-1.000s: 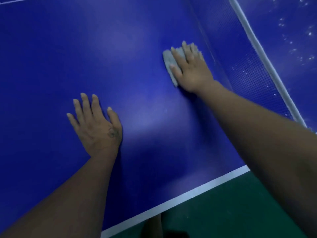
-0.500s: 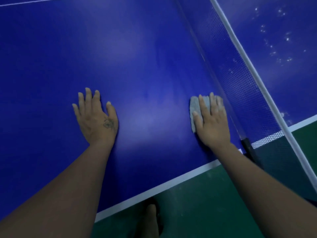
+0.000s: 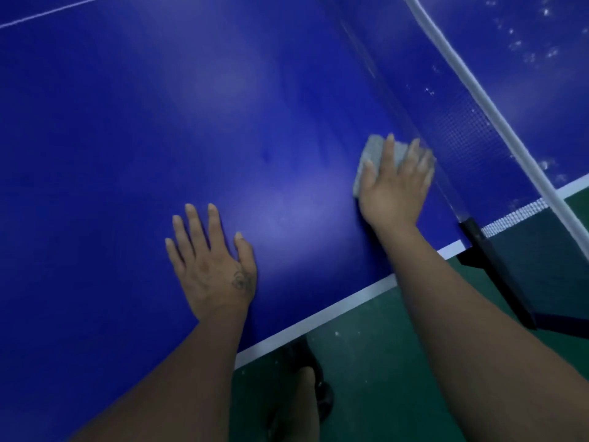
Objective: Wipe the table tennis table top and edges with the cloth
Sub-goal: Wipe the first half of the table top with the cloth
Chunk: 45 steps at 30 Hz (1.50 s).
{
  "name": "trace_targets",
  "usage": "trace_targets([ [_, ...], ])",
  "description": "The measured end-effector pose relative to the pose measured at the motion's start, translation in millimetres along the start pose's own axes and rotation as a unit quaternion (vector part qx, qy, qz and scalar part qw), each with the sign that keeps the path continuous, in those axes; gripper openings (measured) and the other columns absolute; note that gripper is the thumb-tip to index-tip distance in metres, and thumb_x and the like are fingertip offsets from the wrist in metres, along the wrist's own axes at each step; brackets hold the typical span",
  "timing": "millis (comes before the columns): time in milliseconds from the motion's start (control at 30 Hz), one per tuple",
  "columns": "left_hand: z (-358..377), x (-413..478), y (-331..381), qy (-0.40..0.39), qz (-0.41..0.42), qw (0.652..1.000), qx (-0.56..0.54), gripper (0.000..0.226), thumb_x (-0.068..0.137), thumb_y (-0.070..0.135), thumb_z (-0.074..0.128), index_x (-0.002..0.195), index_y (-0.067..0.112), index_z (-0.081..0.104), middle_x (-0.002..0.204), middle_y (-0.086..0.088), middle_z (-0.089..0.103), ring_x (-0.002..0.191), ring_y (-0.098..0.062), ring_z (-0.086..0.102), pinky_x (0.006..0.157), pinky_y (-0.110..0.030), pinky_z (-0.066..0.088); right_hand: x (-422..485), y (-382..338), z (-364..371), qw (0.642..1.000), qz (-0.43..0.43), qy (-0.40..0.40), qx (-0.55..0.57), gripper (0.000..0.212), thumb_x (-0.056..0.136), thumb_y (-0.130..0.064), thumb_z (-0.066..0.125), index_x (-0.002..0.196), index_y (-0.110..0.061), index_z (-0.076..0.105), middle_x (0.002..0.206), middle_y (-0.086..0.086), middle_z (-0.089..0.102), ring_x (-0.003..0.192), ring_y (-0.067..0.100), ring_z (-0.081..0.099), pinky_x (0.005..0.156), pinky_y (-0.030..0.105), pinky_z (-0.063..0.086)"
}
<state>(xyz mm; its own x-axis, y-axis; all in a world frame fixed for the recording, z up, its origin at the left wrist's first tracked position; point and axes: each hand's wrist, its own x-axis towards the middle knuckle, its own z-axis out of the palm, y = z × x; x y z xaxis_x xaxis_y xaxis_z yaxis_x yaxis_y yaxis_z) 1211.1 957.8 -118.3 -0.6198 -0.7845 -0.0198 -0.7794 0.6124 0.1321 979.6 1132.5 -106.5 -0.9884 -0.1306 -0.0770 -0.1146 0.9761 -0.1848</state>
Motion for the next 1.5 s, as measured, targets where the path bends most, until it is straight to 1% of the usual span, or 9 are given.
trace_targets([
  [100,-1.2,-0.2,-0.3,0.009,0.003,1.000,-0.008,0.070,0.108,0.054,0.025,0.172,0.024,0.022,0.181,-0.006,0.009,0.168,-0.027,0.002,0.136,-0.053,0.004,15.2,-54.7,10.8,1.000,0.012,0.000,0.010,0.067,0.111,-0.055,0.022,0.172,-0.029,0.008,0.177,0.024,-0.003,0.163,0.048,-0.005,0.131,0.060,-0.002],
  [267,-6.0,-0.1,-1.2,0.016,0.005,1.000,-0.022,0.068,0.109,0.051,0.029,0.171,0.023,0.027,0.181,-0.006,0.014,0.168,-0.027,0.006,0.136,-0.052,0.005,-24.1,-125.3,22.7,0.993,-0.115,-0.004,0.029,0.065,0.111,-0.054,0.026,0.171,-0.032,0.018,0.177,0.023,0.001,0.163,0.046,-0.003,0.130,0.060,-0.001],
  [433,-12.1,-0.7,1.0,0.018,0.005,1.000,-0.020,0.066,0.111,0.048,0.028,0.171,0.021,0.027,0.181,-0.007,0.015,0.168,-0.027,0.007,0.136,-0.052,0.005,-104.9,-83.6,29.0,0.967,-0.236,0.018,0.094,0.057,0.111,-0.050,0.041,0.165,-0.028,0.040,0.175,0.018,0.022,0.164,0.042,0.012,0.130,0.056,0.015],
  [533,-14.2,-0.5,1.3,0.016,0.001,1.000,-0.019,0.064,0.113,0.045,0.033,0.172,0.022,0.024,0.181,-0.006,0.012,0.168,-0.027,0.004,0.136,-0.053,0.005,-141.4,-8.8,24.0,0.981,-0.163,0.062,0.081,0.056,0.109,-0.045,0.051,0.160,-0.021,0.047,0.170,0.019,0.032,0.161,0.044,0.023,0.127,0.061,0.024],
  [700,-14.5,-1.1,2.0,0.016,-0.002,1.000,-0.021,0.063,0.114,0.043,0.036,0.172,0.021,0.025,0.181,-0.007,0.013,0.168,-0.027,0.005,0.136,-0.052,0.005,-174.7,32.1,14.4,1.000,0.019,0.018,0.013,0.062,0.112,-0.047,0.038,0.168,-0.020,0.032,0.176,0.023,0.014,0.163,0.046,0.009,0.130,0.064,0.015],
  [1000,-9.4,-1.6,0.5,0.026,0.003,0.999,-0.018,0.064,0.113,0.047,0.033,0.172,0.022,0.025,0.181,-0.005,0.013,0.168,-0.026,0.005,0.136,-0.051,0.006,-50.5,-60.7,14.1,0.978,-0.205,-0.027,0.007,0.063,0.112,-0.054,0.019,0.171,-0.031,0.019,0.178,0.018,0.005,0.165,0.041,0.001,0.132,0.056,0.000],
  [1133,-8.0,-1.5,0.4,0.025,0.002,0.999,-0.022,0.066,0.112,0.050,0.028,0.172,0.023,0.024,0.181,-0.005,0.012,0.168,-0.026,0.004,0.136,-0.051,0.004,-12.0,8.5,-2.8,0.998,-0.061,-0.010,-0.004,0.063,0.112,-0.050,0.020,0.171,-0.028,0.016,0.178,0.018,0.005,0.164,0.041,0.004,0.133,0.057,0.001],
  [1300,-9.1,-1.1,-0.6,0.019,0.003,1.000,-0.020,0.066,0.112,0.050,0.028,0.172,0.023,0.021,0.181,-0.006,0.011,0.168,-0.027,0.003,0.136,-0.052,0.004,-90.5,24.2,-3.8,0.999,0.039,0.019,0.000,0.061,0.114,-0.047,0.024,0.171,-0.024,0.020,0.177,0.022,0.007,0.164,0.044,0.006,0.132,0.057,0.005],
  [1500,-8.0,-0.4,-0.3,0.020,0.004,1.000,-0.023,0.066,0.112,0.048,0.029,0.172,0.022,0.024,0.181,-0.007,0.013,0.168,-0.027,0.005,0.136,-0.053,0.006,-221.2,-43.1,30.5,0.972,-0.215,0.002,0.098,0.057,0.111,-0.039,0.049,0.165,-0.020,0.040,0.175,0.019,0.022,0.163,0.041,0.016,0.127,0.062,0.025],
])
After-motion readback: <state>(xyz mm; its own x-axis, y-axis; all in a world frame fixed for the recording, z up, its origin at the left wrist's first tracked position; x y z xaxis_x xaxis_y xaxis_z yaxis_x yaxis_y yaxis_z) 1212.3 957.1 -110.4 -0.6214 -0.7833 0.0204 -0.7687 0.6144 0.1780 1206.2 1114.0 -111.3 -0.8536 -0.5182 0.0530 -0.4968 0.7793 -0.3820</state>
